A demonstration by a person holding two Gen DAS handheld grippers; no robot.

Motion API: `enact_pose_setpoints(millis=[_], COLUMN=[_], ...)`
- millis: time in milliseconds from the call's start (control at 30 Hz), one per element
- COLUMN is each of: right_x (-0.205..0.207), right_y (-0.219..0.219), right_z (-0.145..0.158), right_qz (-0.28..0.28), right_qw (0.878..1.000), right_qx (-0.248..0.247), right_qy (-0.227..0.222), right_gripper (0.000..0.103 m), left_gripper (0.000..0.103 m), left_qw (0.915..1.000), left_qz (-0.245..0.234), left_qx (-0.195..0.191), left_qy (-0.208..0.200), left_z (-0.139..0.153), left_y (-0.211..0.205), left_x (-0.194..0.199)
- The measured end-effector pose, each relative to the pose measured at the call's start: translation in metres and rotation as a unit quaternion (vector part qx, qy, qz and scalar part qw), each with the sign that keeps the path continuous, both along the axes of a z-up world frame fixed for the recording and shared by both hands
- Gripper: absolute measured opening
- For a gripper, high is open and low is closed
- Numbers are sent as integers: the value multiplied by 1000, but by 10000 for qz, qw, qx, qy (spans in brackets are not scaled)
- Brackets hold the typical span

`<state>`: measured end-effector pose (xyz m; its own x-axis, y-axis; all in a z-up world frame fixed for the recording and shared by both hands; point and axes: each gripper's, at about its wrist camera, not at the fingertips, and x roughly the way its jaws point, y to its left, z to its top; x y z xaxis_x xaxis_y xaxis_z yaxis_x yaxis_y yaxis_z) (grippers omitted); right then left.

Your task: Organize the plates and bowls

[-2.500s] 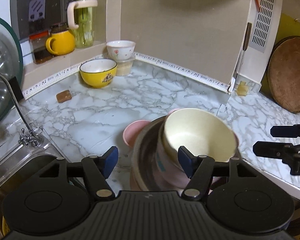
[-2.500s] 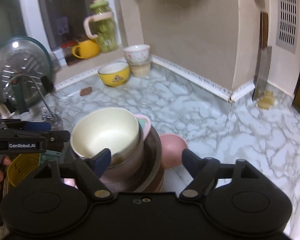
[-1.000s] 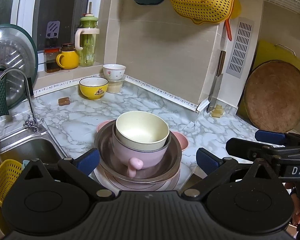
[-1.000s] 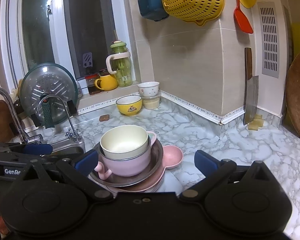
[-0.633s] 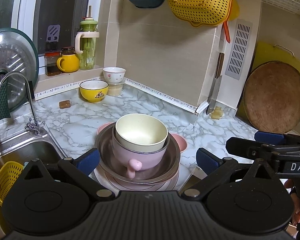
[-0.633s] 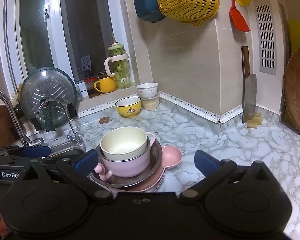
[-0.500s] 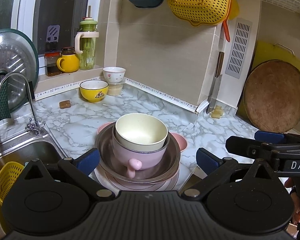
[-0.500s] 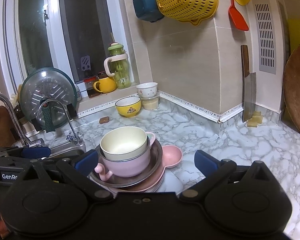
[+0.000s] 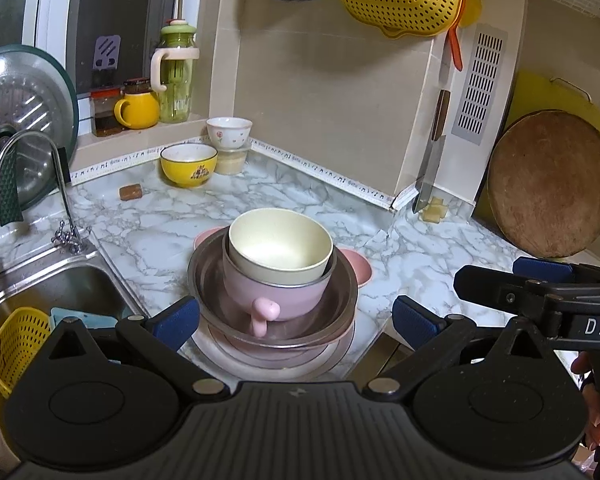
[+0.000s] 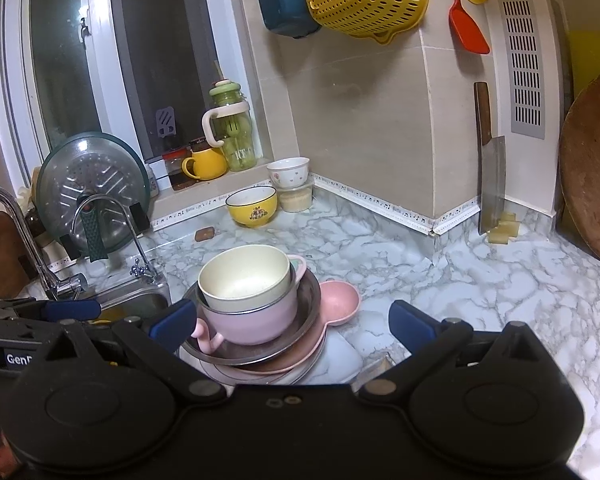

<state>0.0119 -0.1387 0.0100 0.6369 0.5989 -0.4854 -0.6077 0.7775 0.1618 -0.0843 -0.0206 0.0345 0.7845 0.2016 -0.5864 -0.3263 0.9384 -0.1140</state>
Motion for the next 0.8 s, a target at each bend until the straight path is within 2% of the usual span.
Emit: enact_pose_setpoints(millis=[800], right_x=[-3], right_y=[-2], right_z=[-7], right_qz=[-3], right_qw=[9997], right_qx=[-3], right_qy=[258], right_gripper=[103], left_gripper=[103], left_qw=[9995], left_qz=[28], left_qx=[-175], left_qy=[254], left_z=[-5], left_y=[-1], left_x=[-3])
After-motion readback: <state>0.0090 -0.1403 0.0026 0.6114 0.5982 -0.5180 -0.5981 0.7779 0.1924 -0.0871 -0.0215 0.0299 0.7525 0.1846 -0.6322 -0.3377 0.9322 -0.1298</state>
